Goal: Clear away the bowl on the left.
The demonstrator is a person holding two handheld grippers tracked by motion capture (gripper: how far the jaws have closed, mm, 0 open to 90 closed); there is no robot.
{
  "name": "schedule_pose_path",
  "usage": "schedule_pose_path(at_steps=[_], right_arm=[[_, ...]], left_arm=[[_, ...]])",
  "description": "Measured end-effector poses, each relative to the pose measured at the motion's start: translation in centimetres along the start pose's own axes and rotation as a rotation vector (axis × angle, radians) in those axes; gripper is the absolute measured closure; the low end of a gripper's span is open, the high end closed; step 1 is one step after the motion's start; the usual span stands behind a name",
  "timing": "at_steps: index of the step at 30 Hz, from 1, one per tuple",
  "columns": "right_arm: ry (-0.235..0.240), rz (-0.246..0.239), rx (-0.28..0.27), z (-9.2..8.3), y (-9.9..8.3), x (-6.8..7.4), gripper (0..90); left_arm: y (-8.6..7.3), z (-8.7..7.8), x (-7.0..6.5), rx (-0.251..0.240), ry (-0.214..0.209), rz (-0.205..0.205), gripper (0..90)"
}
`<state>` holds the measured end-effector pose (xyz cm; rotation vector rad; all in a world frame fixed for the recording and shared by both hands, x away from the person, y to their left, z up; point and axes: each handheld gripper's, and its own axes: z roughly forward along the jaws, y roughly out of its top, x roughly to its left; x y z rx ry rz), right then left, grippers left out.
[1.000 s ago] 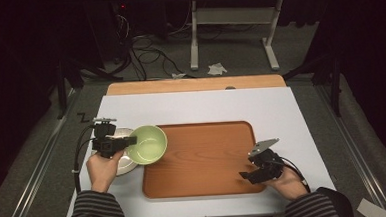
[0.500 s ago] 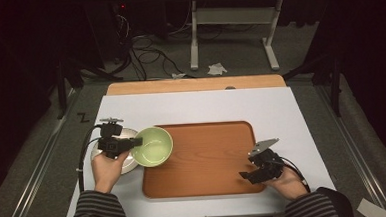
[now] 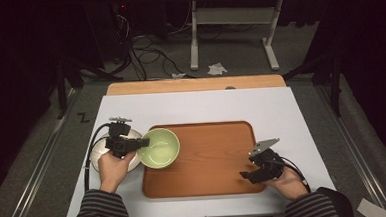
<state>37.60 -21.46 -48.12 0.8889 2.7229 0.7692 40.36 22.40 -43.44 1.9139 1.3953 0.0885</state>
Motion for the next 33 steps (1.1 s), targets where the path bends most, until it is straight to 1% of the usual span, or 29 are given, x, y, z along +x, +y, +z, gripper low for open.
schedule_pose_path(at_steps=[3,5,9,16,19,25,31,33], right_arm=[[-0.002,0.006,0.005,0.0,0.0,0.0,35.6],[0.001,-0.001,0.007,0.1,0.0,0.0,35.5],[-0.001,0.004,0.004,0.0,0.0,0.0,35.5],[-0.001,0.001,0.004,0.1,0.0,0.0,35.5],[-0.003,0.003,0.003,0.0,0.0,0.0,35.5],[-0.008,0.003,-0.004,-0.1,0.0,-0.1,35.6],[-0.007,0.0,-0.01,-0.1,0.0,-0.1,35.6],[-0.004,0.013,-0.015,-0.1,0.0,-0.1,35.6]], left_arm=[[0.1,0.2,-0.2,0.002,-0.006,0.008,82.7],[0.2,0.3,-0.3,0.006,-0.012,0.008,82.7],[0.3,0.4,-0.5,0.01,-0.017,0.009,82.7],[0.6,0.9,-1.0,0.011,-0.04,0.016,82.7],[0.8,1.2,-1.3,0.023,-0.041,0.029,82.7],[1.2,1.7,-1.9,0.026,-0.046,0.044,82.7],[1.9,2.8,-2.8,0.047,-0.063,0.075,82.7],[2.0,3.1,-3.2,0.051,-0.068,0.081,82.7]])
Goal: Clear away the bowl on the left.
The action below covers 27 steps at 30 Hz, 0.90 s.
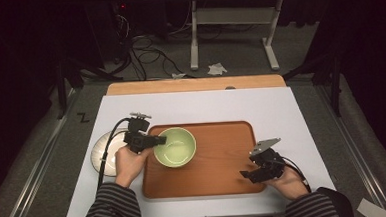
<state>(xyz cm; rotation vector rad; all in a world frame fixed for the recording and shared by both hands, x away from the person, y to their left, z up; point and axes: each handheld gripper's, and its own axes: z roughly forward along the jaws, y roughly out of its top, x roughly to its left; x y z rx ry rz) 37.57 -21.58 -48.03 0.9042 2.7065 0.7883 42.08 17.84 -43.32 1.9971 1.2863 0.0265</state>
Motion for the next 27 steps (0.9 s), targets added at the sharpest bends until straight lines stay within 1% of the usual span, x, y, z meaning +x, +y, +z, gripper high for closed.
schedule_pose_path(at_steps=[3,5,6,7,8,9,10,12,13,17,19,20,21,23,25,27], right_arm=[[-0.006,-0.009,0.004,-0.1,0.0,0.0,35.6],[-0.005,0.001,0.004,-0.1,0.0,0.0,35.6],[-0.008,-0.007,0.008,-0.1,0.0,-0.1,35.6],[-0.003,0.002,0.003,0.0,0.0,0.0,35.6],[-0.004,-0.005,0.005,-0.1,0.0,-0.1,35.6],[-0.005,-0.002,0.005,-0.1,0.0,0.0,35.6],[-0.004,-0.003,0.004,0.0,0.0,0.0,35.6],[-0.005,-0.005,0.004,0.0,0.0,0.0,35.6],[-0.003,0.003,-0.001,0.0,0.0,0.0,35.6],[-0.004,-0.006,0.006,0.0,0.0,-0.1,35.6],[-0.001,-0.007,0.004,0.0,0.0,-0.1,35.6],[-0.001,0.003,0.001,0.0,0.0,0.0,35.6],[-0.008,-0.005,0.007,-0.1,0.0,0.0,35.6],[-0.005,-0.005,0.003,-0.1,0.0,-0.1,35.6],[-0.006,-0.002,0.005,-0.1,0.0,0.0,35.6],[-0.001,-0.007,0.006,-0.1,0.0,0.0,35.6]], left_arm=[[0.2,0.4,-0.3,0.004,-0.01,0.002,82.7],[0.2,0.6,-0.3,0.009,-0.016,0.003,82.7],[0.3,0.8,-0.3,0.013,-0.017,0.005,82.7],[0.3,0.9,-0.4,0.015,-0.017,0.005,82.7],[0.4,1.0,-0.4,0.018,-0.017,0.007,82.7],[0.4,1.1,-0.5,0.016,-0.018,0.002,82.7],[0.4,1.2,-0.5,0.021,-0.018,0.008,82.7],[0.4,1.3,-0.6,0.019,-0.019,0.006,82.7],[0.5,1.4,-0.7,0.018,-0.02,0.012,82.7],[0.7,1.7,-1.1,0.022,-0.015,0.02,82.6],[0.7,2.0,-1.2,0.031,-0.02,0.025,82.6],[0.7,2.1,-1.3,0.03,-0.02,0.024,82.7],[0.8,2.3,-1.4,0.032,-0.023,0.029,82.6],[0.8,2.3,-1.5,0.04,-0.021,0.032,82.7],[0.9,2.5,-1.7,0.042,-0.028,0.035,82.6],[1.0,2.8,-1.8,0.038,-0.037,0.03,82.7]])
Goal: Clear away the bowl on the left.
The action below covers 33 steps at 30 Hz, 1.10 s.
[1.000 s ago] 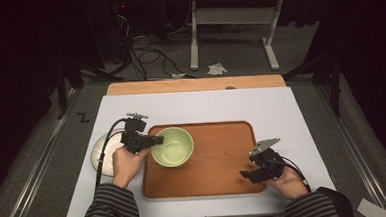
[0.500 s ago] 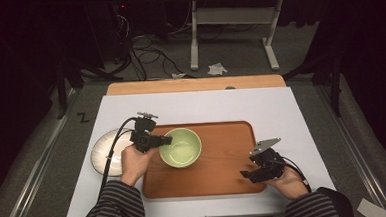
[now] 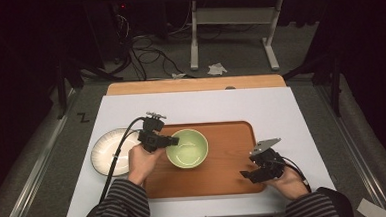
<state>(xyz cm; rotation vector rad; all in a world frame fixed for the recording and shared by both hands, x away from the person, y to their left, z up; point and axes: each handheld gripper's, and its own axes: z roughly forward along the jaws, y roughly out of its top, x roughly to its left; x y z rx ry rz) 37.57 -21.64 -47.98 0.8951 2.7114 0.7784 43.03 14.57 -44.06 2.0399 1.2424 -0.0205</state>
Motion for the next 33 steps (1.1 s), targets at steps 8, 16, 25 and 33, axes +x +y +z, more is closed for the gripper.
schedule_pose_path(at_steps=[8,16,25,33], right_arm=[[0.002,0.004,-0.001,0.0,0.0,0.0,35.6],[0.002,0.003,-0.001,0.0,0.0,0.0,35.6],[0.0,0.0,-0.004,0.0,0.0,0.0,35.6],[0.0,-0.003,-0.005,-0.1,0.0,0.0,35.6]], left_arm=[[0.3,1.2,-0.8,0.009,0.0,0.017,82.6],[1.0,2.6,-1.8,0.027,-0.023,0.041,82.6],[2.2,4.4,-3.3,0.046,-0.037,0.065,82.6],[2.6,5.8,-3.5,0.058,-0.032,0.055,82.5]])
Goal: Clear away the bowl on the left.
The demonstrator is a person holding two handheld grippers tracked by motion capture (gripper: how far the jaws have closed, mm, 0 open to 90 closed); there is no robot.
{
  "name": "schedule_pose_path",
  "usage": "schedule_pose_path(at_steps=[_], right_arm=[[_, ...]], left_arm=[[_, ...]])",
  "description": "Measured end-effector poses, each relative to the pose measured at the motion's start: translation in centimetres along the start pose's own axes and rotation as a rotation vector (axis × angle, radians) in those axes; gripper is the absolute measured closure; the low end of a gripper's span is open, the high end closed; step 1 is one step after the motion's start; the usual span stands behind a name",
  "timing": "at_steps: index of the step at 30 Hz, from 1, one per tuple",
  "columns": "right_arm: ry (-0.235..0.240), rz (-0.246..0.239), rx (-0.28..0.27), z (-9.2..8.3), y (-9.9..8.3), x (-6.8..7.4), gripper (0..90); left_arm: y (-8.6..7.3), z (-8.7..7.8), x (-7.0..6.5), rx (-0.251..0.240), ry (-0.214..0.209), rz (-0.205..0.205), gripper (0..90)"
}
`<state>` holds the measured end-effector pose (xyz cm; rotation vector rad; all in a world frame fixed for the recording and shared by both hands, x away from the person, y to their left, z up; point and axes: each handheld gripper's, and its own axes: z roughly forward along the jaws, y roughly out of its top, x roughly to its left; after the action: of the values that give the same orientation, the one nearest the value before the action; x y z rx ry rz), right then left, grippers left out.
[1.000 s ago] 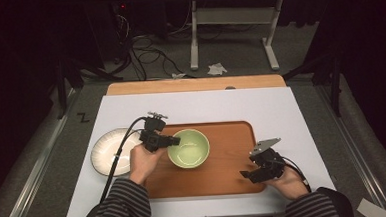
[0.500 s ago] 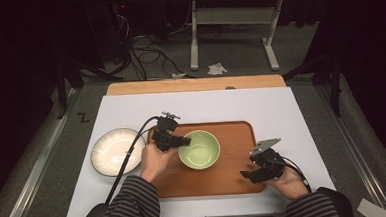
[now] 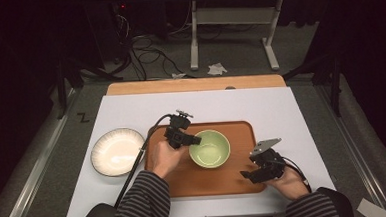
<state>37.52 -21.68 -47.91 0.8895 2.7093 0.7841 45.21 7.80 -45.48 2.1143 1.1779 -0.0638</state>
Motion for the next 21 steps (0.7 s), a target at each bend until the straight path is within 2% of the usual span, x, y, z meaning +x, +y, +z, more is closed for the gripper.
schedule_pose_path(at_steps=[9,21], right_arm=[[0.0,-0.003,-0.001,0.0,0.0,0.0,35.6],[0.002,0.0,0.001,0.0,0.0,0.0,35.6]], left_arm=[[0.1,1.1,1.1,0.019,0.041,-0.025,82.3],[0.1,1.5,1.7,0.021,0.048,-0.046,81.8]])
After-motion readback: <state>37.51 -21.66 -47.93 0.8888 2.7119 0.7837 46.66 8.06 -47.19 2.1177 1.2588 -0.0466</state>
